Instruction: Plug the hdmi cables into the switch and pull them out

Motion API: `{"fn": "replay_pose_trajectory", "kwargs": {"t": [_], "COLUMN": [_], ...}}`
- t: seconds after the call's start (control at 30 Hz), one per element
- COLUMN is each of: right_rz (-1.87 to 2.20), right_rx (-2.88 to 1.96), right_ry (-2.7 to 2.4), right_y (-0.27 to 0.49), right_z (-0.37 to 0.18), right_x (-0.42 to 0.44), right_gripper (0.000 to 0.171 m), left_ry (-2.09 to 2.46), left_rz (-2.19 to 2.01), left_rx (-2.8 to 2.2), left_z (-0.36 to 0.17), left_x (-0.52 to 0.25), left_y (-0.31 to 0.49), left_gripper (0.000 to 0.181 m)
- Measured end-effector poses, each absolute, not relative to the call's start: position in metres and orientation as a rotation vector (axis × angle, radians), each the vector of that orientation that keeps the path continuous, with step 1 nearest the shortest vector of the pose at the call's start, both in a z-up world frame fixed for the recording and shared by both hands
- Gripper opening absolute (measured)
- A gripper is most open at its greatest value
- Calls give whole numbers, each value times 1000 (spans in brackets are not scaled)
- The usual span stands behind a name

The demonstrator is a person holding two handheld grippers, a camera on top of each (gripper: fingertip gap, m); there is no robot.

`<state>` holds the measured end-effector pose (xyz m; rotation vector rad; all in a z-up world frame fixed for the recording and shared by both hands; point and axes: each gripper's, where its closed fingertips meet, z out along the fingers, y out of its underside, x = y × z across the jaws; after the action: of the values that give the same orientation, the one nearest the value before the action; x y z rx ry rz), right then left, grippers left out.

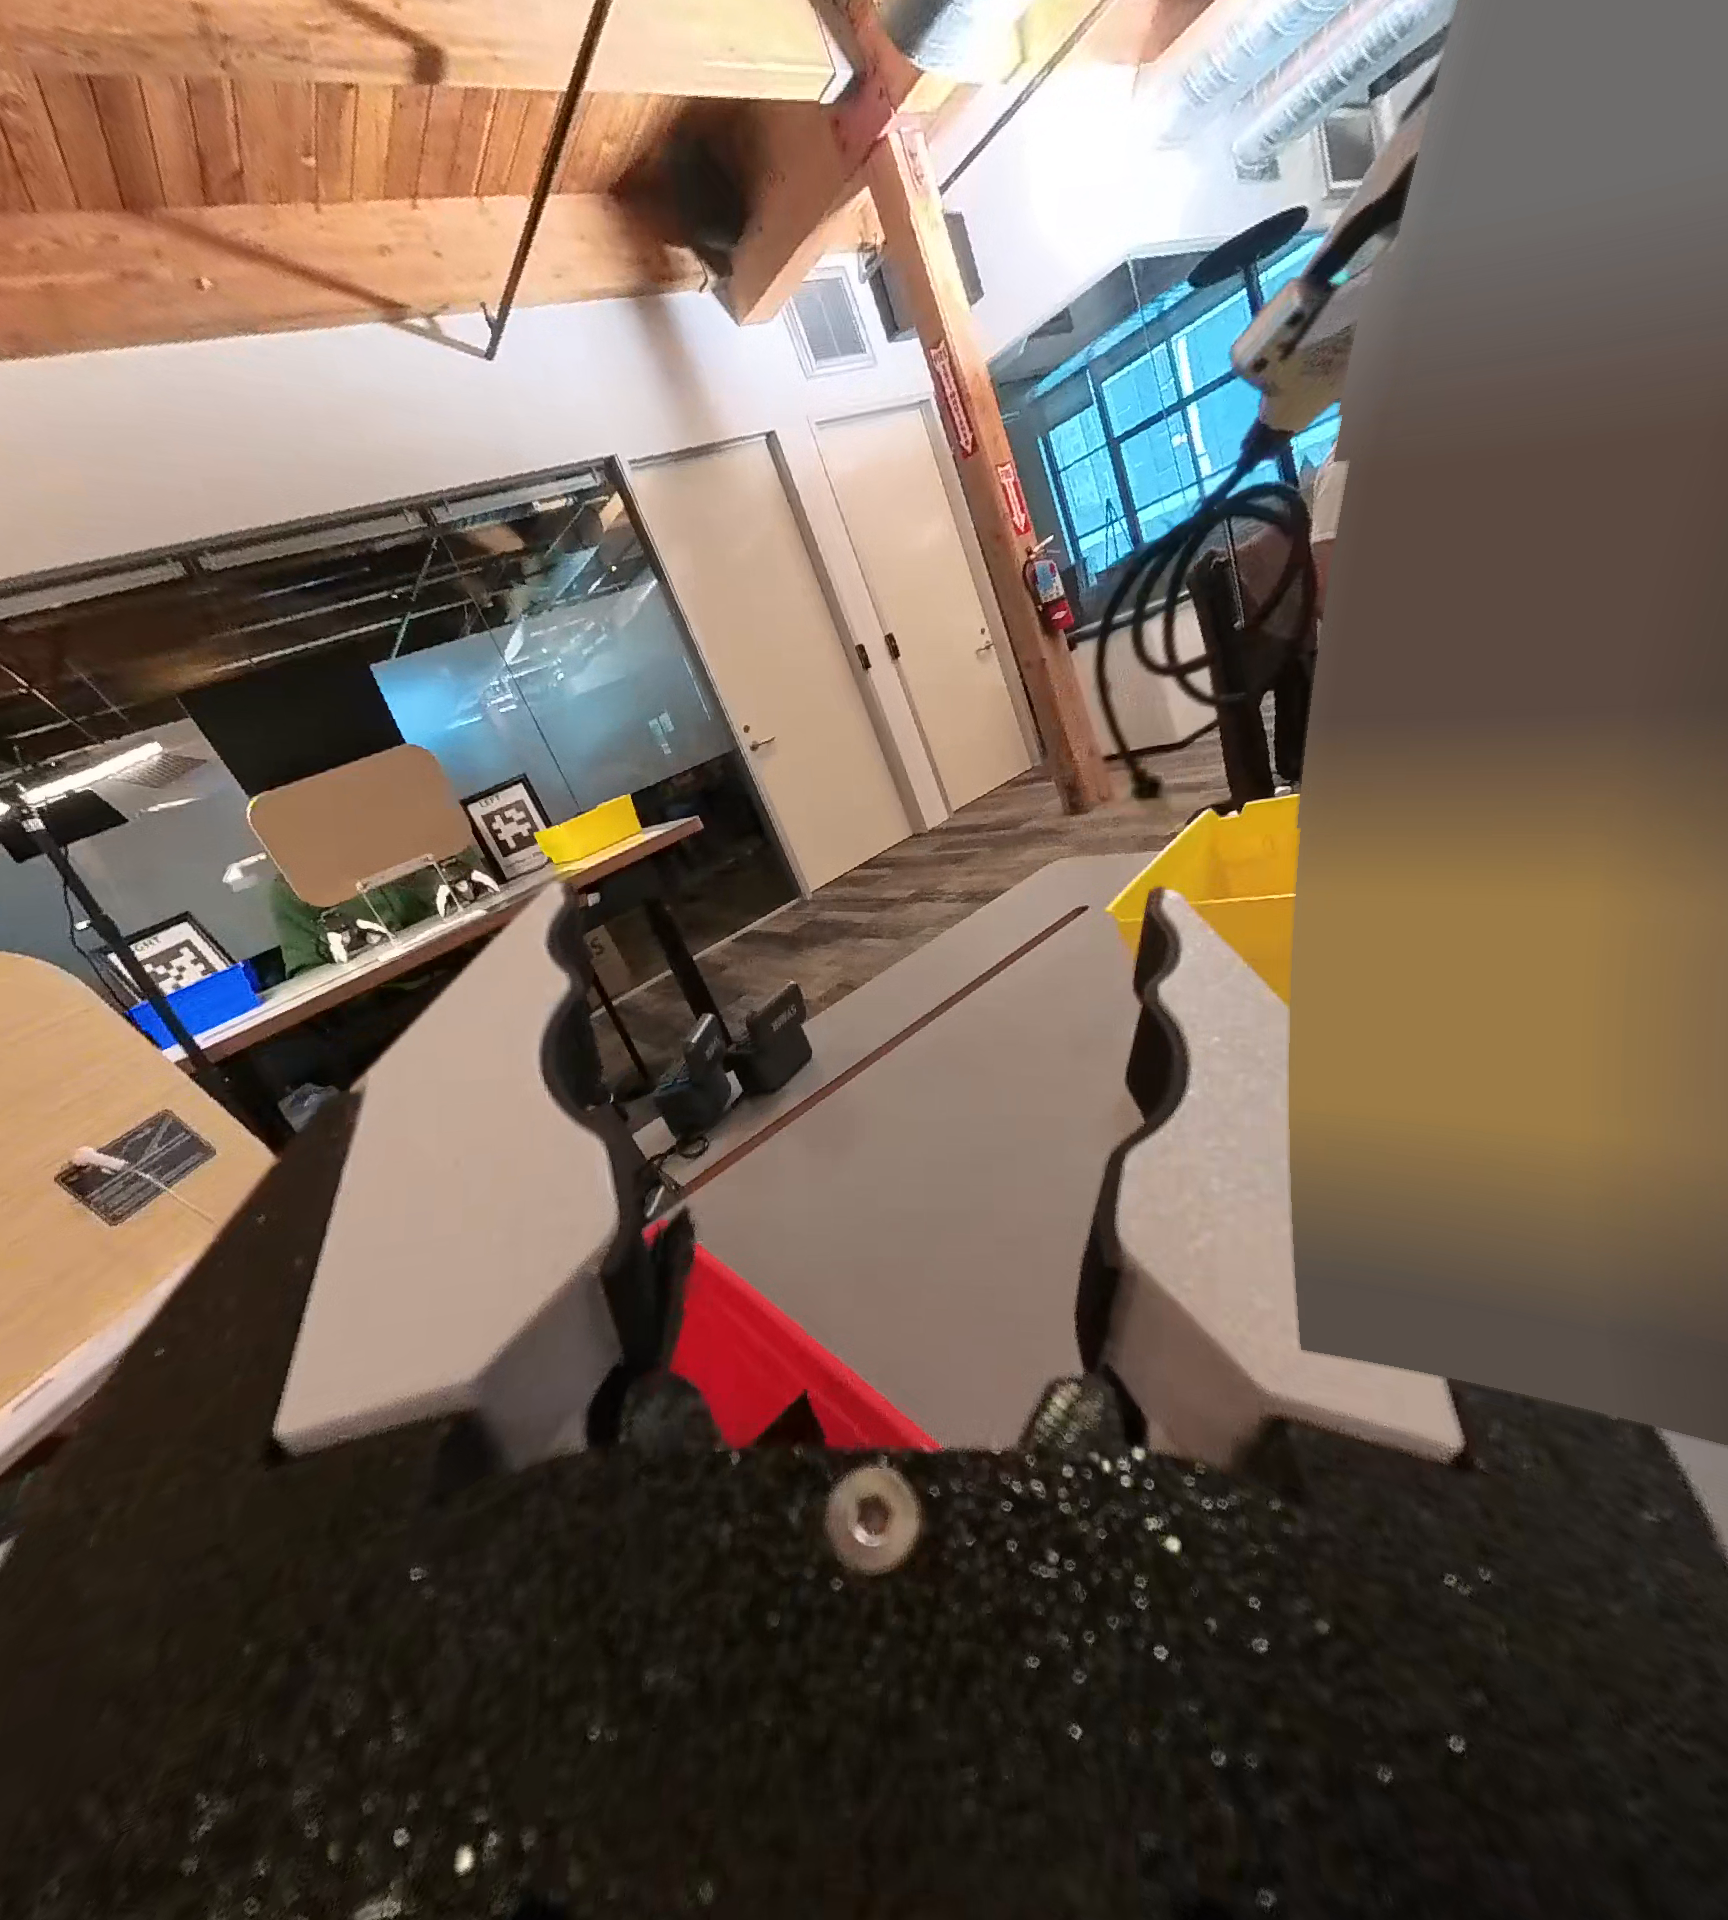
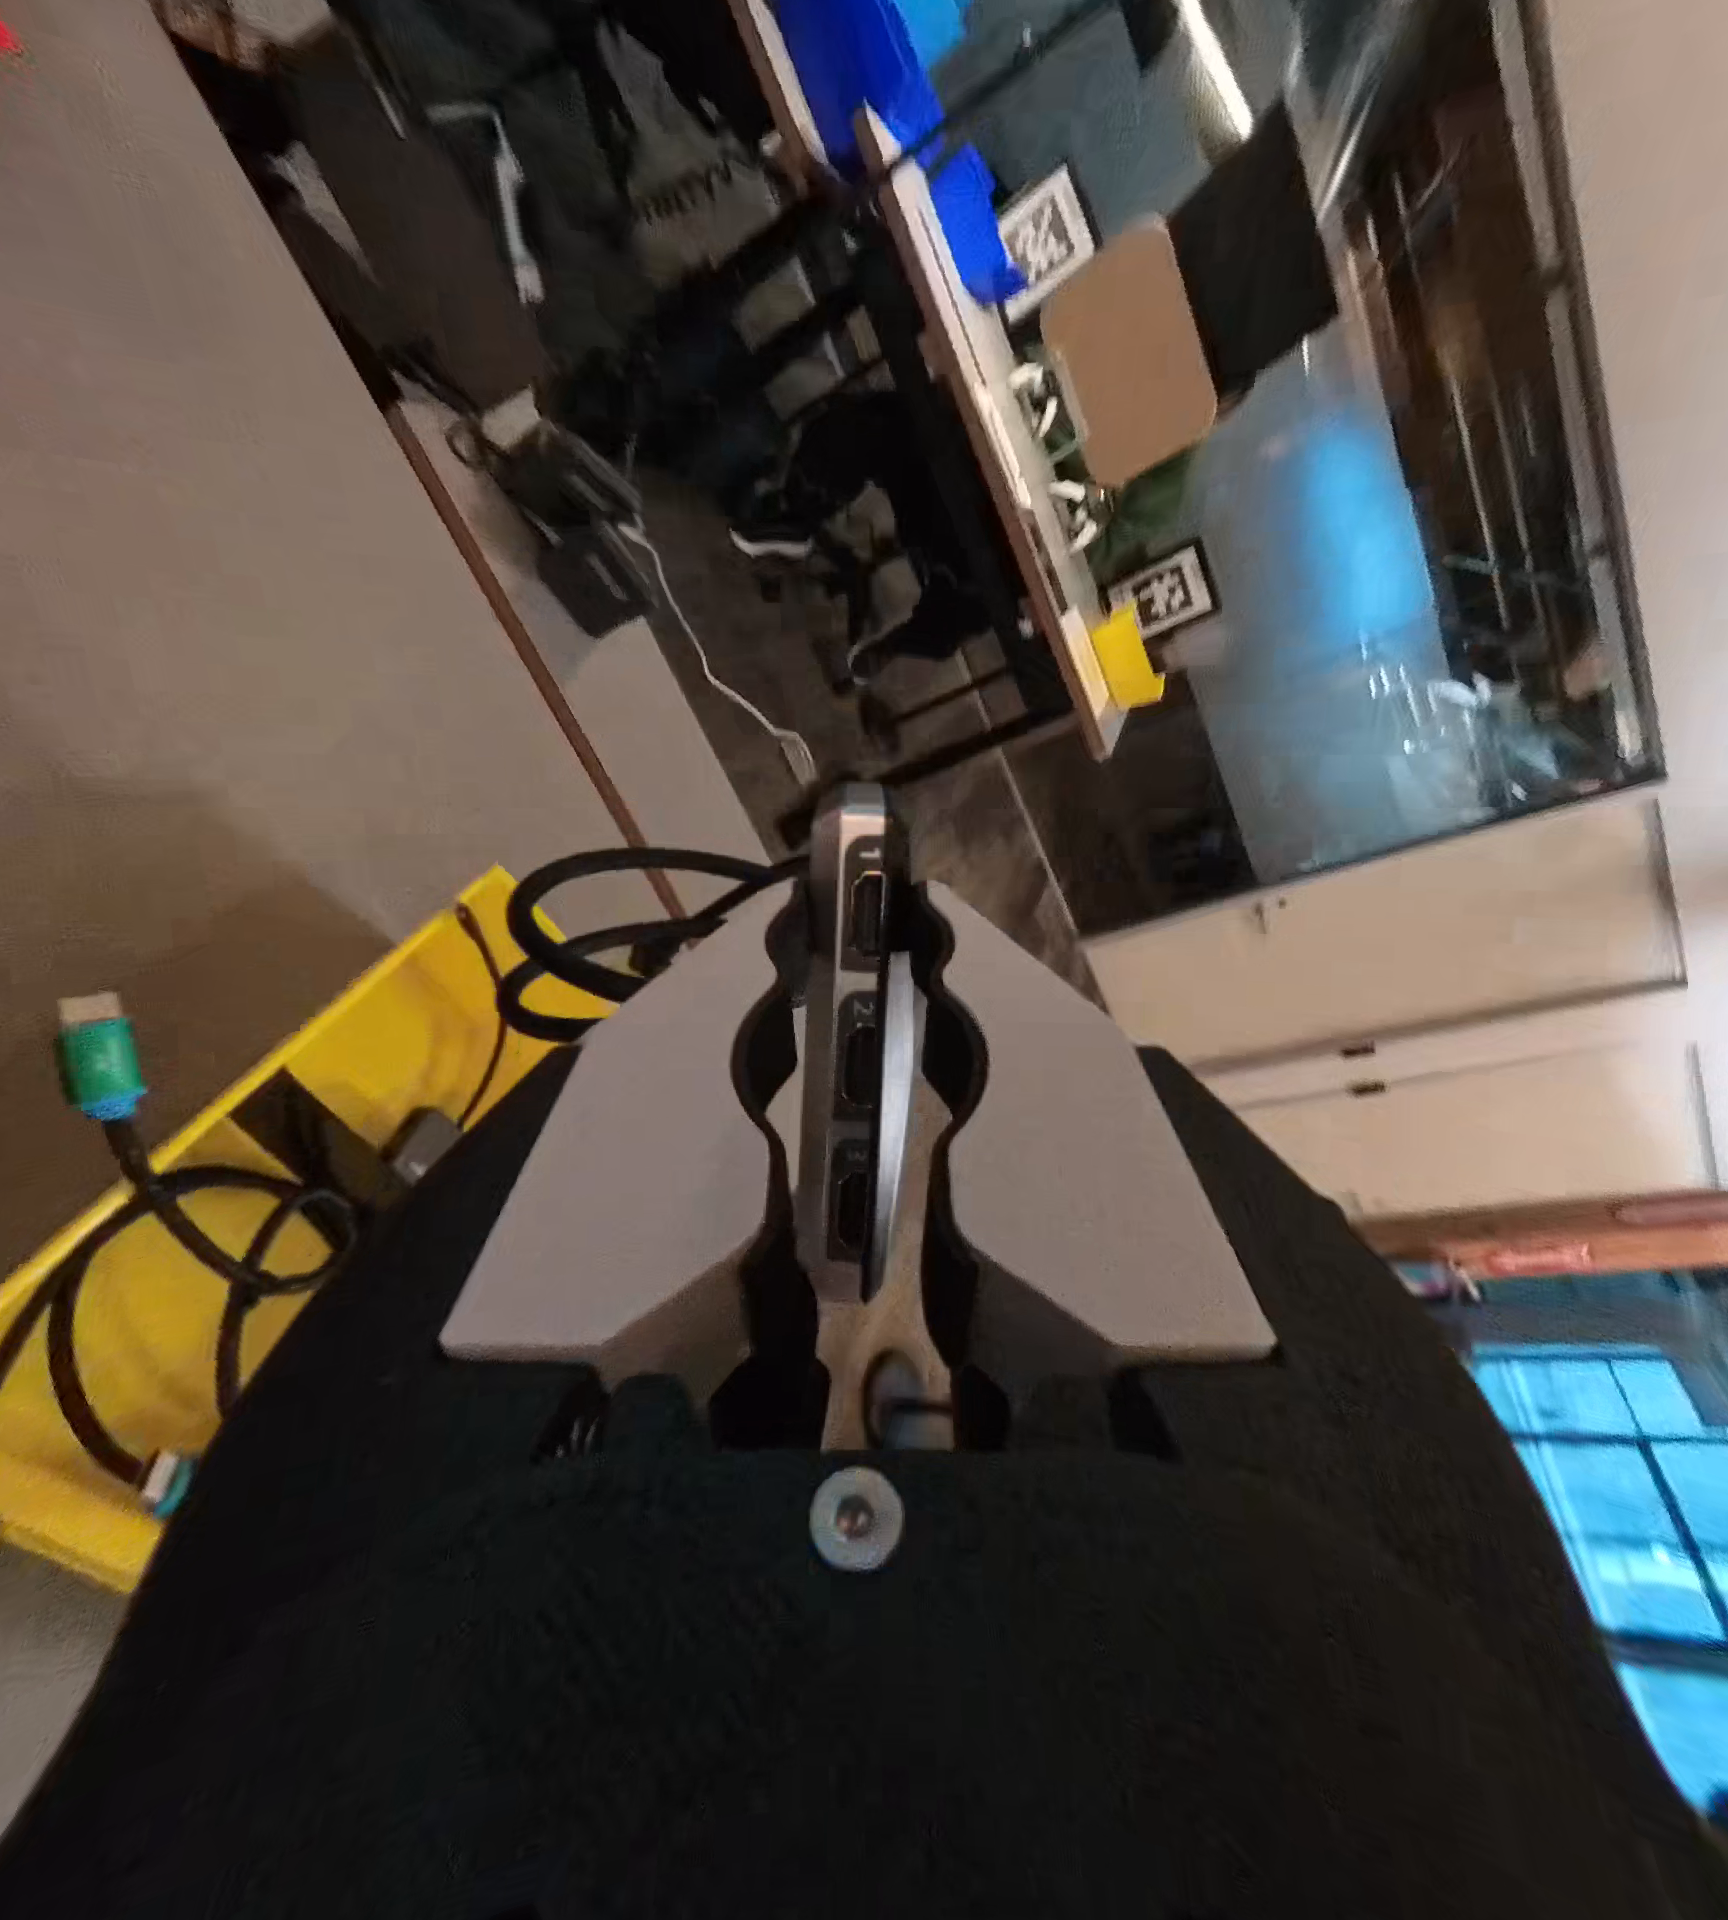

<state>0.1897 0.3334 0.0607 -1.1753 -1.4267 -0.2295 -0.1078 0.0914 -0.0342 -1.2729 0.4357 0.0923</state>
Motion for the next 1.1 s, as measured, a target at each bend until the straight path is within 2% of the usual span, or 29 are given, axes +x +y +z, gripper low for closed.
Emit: {"fn": "replay_pose_trajectory", "kwargs": {"t": [0.03, 0.3, 0.47, 0.57, 0.77, 0.83, 0.97, 1.1], "right_rz": [-257, -197, -131, -113, -332, -415, -616, -444], "right_rx": [-1234, -1545, -1735, -1807, -1729, -1759, -1783, -1584], "right_ry": [-1415, -1425, -1385, -1437, -1830, -1893, -1757, -1427], "right_y": [349, 426, 462, 469, 460, 462, 483, 472], "right_z": [58, -21, -89, -129, -193, -211, -201, -136], "right_x": [196, 199, 188, 181, 174, 178, 193, 171], "right_gripper": [17, 17, 17, 17, 23, 31, 91, 93], "left_ry": [436, 448, 454, 455, 438, 435, 430, 410], "left_rz": [90, 52, 44, 37, 28, 33, 104, 184], "left_rx": [-1283, -1360, -1409, -1416, -1431, -1457, -1523, -1546], "left_z": [-37, -59, -72, -74, -78, -83, -96, -100], "left_x": [-108, -110, -112, -113, -120, -123, -132, -145], "left_y": [94, 113, 123, 125, 129, 132, 139, 144], "left_gripper": [103, 102, 101, 100, 99, 100, 104, 108]}}
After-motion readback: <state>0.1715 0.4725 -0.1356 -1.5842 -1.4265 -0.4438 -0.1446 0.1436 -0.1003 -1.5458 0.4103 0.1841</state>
